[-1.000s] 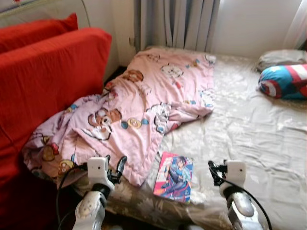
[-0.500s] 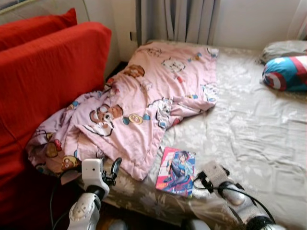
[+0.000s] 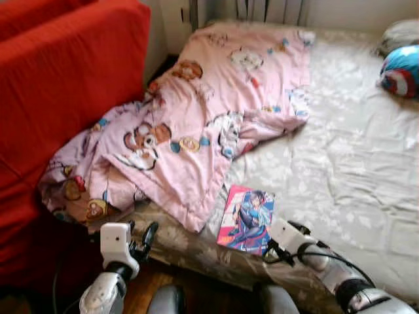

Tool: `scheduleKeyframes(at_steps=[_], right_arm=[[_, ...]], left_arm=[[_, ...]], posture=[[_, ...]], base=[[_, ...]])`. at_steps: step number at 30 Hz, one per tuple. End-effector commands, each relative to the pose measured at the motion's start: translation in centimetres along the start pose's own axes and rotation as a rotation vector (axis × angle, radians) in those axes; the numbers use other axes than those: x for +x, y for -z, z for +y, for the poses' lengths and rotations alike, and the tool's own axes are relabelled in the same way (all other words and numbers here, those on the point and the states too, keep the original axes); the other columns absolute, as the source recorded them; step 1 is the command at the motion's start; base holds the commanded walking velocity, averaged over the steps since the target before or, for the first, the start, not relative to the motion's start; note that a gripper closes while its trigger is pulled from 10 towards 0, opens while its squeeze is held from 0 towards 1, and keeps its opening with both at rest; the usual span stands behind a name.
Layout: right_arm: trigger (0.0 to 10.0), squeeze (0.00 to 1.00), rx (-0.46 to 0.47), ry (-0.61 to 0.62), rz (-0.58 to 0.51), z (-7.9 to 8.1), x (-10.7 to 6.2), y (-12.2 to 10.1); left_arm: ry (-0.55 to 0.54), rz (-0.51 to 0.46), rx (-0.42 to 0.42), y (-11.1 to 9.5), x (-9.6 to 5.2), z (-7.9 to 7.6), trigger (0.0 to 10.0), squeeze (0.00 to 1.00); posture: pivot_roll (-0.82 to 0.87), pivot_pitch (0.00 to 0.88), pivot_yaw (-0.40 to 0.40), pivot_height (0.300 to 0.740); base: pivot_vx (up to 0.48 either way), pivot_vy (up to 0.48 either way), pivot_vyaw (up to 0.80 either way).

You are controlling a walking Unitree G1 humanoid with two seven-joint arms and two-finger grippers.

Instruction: Clean up the room

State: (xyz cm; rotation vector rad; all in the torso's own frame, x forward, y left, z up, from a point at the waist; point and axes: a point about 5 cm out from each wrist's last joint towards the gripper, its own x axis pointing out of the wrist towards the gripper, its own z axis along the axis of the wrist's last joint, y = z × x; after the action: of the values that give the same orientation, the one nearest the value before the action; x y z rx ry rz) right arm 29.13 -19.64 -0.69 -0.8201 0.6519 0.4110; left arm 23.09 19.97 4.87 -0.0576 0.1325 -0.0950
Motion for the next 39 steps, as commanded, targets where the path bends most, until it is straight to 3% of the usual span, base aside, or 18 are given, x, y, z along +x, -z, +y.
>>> scheduleKeyframes(at_steps=[1,16,30,31,32,33,34,35,36,38,39], right_arm=[[10.0,0.0,-0.009,-0.022,0.032,0.1,-0.1,0.6],[10.0,0.0,-0.021,-0.023,0.059,-1.1,-0.1,0.4],[10.0,0.0,-0.037,-0.028,0.092,-1.1,-0.1,0.6],[6.0,0.0,-0.036,-0.029,0.093,-1.0,-0.1,0.6],[6.0,0.0,-0.036,-0.029,0.093,-1.0,-0.1,0.6],[4.1,0.0,-0.038,-0.029,0.093,-1.0,-0.1,0.6],[0.4,0.0,-0.039,-0.032,0.093,-0.9,-0.1,0.6],[0.0,0.0,-0.038,-0.036,0.092,-0.8,-0.1,0.6],[1.6,0.0,-0.039,-0.037,0.093,-0.8,-0.1,0.6],[1.6,0.0,-0.04,-0.038,0.094,-0.7,-0.1,0.6],[10.0,0.0,-0.041,-0.051,0.099,-0.5,-0.1,0.7]], left_arm=[[-0.009,0.028,0.0,0.2,-0.9,0.5,10.0,0.0],[-0.022,0.089,0.009,0.3,-2.8,0.8,10.0,0.0],[-0.03,0.098,0.014,-0.1,-3.3,0.8,10.0,0.0],[-0.032,0.096,0.014,-0.1,-3.3,0.8,10.0,0.0],[-0.032,0.096,0.014,-0.1,-3.3,0.8,10.0,0.0],[-0.032,0.094,0.014,-0.2,-3.3,0.8,10.0,0.0],[-0.033,0.088,0.013,-0.3,-3.2,0.8,10.0,0.0],[-0.033,0.085,0.013,-0.4,-3.1,0.7,10.0,0.0],[-0.032,0.084,0.013,-0.4,-3.1,0.7,10.0,0.0],[-0.032,0.083,0.012,-0.5,-3.1,0.7,10.0,0.0],[-0.032,0.082,0.011,-0.5,-3.1,0.7,10.0,0.0]], posture=[[0.12,0.278,0.055,0.651],[0.15,0.306,0.068,0.651],[0.17,0.303,0.07,0.651],[0.17,0.301,0.069,0.651],[0.17,0.301,0.069,0.651],[0.17,0.301,0.069,0.651],[0.17,0.303,0.07,0.651],[0.17,0.301,0.069,0.651],[0.17,0.3,0.069,0.651],[0.17,0.3,0.069,0.651],[0.17,0.3,0.069,0.651]], base=[[0.0,0.0,0.0],[0.0,0.0,0.0],[0.0,0.0,0.0],[0.0,0.0,0.0],[0.0,0.0,0.0],[0.0,0.0,0.0],[0.0,0.0,0.0],[0.0,0.0,0.0],[0.0,0.0,0.0],[0.0,0.0,0.0],[0.0,0.0,0.0]])
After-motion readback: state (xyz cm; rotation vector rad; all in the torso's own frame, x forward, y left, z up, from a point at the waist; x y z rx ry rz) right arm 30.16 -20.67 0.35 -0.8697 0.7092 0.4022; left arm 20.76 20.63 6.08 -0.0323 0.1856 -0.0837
